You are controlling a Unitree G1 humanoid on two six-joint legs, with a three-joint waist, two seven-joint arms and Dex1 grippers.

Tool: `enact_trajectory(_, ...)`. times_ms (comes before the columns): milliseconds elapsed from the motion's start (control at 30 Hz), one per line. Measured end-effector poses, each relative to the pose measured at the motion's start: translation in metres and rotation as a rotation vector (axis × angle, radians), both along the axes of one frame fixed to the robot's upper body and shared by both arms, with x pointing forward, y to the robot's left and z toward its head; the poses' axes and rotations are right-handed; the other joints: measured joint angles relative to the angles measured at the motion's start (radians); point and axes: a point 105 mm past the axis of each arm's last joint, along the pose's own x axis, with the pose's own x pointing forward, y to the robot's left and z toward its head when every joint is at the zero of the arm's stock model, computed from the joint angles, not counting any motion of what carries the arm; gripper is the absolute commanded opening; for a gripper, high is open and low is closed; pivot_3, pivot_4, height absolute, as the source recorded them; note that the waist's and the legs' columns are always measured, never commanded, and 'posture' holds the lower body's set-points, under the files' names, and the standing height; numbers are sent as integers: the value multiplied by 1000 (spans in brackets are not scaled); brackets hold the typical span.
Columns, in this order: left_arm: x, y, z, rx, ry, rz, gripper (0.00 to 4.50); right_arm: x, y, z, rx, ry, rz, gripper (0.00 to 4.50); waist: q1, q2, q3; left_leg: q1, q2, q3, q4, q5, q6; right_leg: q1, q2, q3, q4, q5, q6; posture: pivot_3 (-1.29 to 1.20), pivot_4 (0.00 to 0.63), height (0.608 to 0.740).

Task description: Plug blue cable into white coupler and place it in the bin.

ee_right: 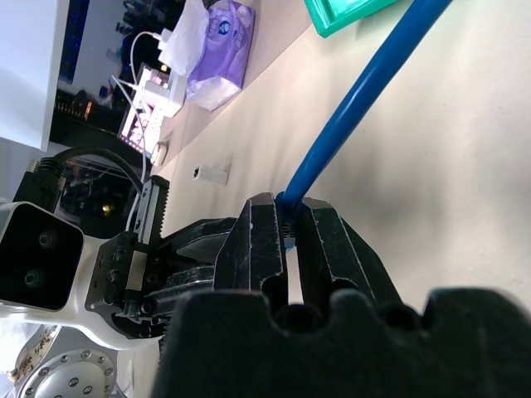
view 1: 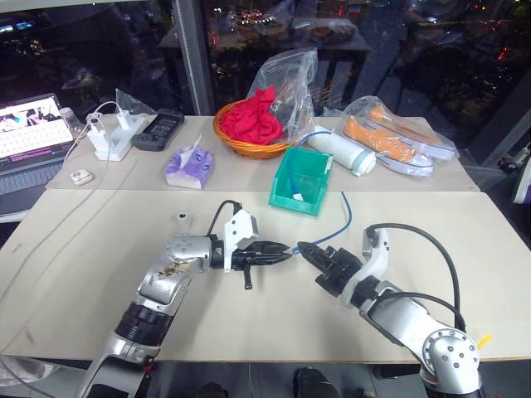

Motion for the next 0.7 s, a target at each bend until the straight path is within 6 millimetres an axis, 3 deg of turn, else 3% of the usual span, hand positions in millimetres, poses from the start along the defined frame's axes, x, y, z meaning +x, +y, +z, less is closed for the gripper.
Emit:
enact_trajectory(367,0,1,-2,-3,10,12,90,1,0,0,-11,-2,9,36,0,0,0,0,0,0,0,0,0,0,0,0,0,0,0,0,150,723)
enact_trajectory(433,0,1,-3,-3,25,14,1100,1,0,-1,-11,1,8,0,0,0,0,0,0,0,0,0,0,0,0,0,0,0,0,0,150,723)
enact_trajectory(567,-2,-1,0,-6,14,7,2440,2,0,-5,-13,16,8,0,0,0,0,0,0,0,0,0,0,0,0,0,0,0,0,0,150,723)
enact_trajectory(700,-2,3,7,-47,31,31,2440,7,-2,-3,-23,7,-2,0,-2,0,0,0,0,0,0,0,0,0,0,0,0,0,0,0,150,723)
